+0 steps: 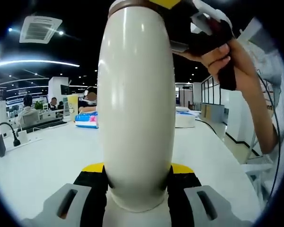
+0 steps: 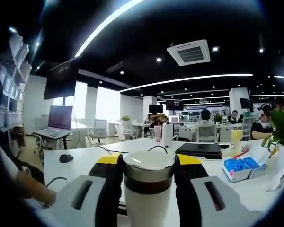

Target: Grasp the water cup twist off the cup lid place the cup lid on the table

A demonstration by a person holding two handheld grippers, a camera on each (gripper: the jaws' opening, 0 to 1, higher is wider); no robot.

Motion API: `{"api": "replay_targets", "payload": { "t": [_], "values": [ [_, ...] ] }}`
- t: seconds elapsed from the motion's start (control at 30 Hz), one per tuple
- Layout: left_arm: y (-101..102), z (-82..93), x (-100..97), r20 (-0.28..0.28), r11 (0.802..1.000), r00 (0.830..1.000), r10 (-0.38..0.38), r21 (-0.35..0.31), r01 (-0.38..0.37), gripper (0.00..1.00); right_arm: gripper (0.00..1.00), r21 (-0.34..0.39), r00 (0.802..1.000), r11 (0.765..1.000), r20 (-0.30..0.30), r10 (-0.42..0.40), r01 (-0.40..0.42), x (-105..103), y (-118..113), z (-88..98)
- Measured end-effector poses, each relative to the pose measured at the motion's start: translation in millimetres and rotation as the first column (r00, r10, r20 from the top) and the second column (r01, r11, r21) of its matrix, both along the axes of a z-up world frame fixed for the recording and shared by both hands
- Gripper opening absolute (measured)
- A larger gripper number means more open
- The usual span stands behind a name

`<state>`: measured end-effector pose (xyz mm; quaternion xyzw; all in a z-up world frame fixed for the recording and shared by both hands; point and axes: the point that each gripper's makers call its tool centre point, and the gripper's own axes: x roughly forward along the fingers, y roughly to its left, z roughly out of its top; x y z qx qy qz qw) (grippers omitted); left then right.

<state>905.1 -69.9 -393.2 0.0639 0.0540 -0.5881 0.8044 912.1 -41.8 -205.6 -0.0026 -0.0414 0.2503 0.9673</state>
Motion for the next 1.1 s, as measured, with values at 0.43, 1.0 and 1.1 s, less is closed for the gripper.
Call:
{"api": "replay_targets", "payload": {
  "t": [0.43,1.0,1.1],
  "values": [
    [0.0,-1.2,-1.3,0.003,1.0,1.0,0.0,0.002,0.0,0.51,0.45,-0.036,0.993,0.993,-0.022,0.113,-0.114,-4.1,2.9,-2.5],
    [-0.2,-2.9,-1.7,0.001,1.0,1.0,-0.001,0.007,0.001,0.51,0.45,-0.055,0.944,0.942,-0.034,0.328,-0.33,-6.3,6.4,-4.0],
    [-0.3,-3.2,-1.6,-0.001,1.0,1.0,0.0,0.008,0.0,0.51,0.45,-0.083,0.93,0.926,-0.038,0.366,-0.368,-6.5,7.9,-3.9]
  ]
}}
